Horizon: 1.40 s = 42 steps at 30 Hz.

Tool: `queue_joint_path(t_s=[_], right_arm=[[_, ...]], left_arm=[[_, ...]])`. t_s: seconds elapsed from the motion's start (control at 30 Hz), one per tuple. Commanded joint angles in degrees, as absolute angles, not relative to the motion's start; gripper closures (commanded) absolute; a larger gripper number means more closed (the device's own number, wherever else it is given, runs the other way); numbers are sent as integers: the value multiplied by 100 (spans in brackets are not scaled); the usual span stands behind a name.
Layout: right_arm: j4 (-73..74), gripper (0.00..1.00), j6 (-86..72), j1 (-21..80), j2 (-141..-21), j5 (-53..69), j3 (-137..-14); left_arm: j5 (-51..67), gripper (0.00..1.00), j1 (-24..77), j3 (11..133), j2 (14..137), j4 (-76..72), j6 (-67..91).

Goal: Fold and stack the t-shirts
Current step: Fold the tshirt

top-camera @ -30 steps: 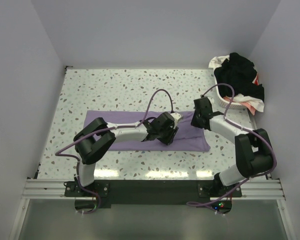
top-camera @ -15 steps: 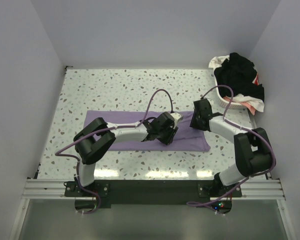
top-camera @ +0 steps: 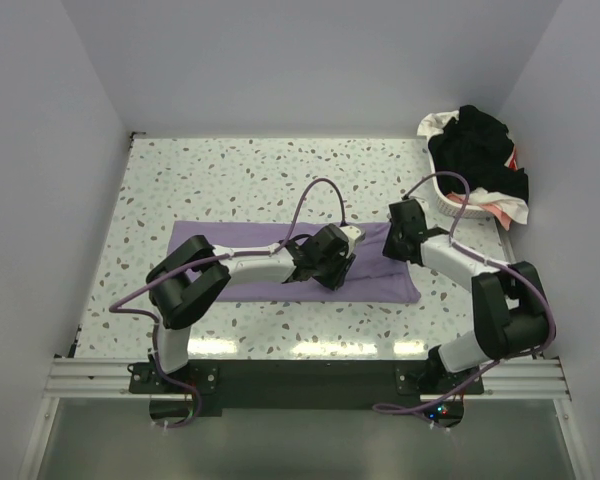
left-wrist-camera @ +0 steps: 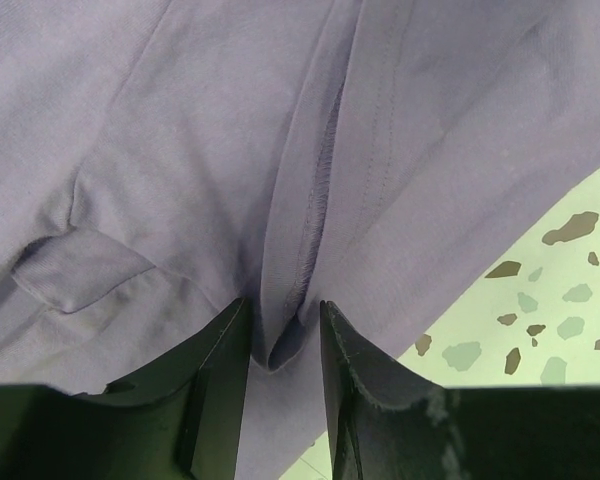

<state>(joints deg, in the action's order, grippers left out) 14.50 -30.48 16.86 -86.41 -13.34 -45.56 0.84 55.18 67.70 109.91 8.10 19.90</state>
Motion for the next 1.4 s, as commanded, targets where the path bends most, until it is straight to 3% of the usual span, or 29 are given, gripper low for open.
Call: queue_joint_path(t_s=[0.0, 1.07, 1.37], right_arm=[[1424, 95, -3076, 1670, -8149, -1266, -4456], [2417, 94, -3709, 1679, -5801, -633, -2980], [2680, 86, -3858, 1670, -5345, -598, -2830]], left_arm=[[-158, 62, 5528, 6829, 10688, 817, 1907], [-527, 68, 5537, 6697, 10336, 1028, 2030], [-545, 67, 5528, 6434, 10151, 949, 2118]])
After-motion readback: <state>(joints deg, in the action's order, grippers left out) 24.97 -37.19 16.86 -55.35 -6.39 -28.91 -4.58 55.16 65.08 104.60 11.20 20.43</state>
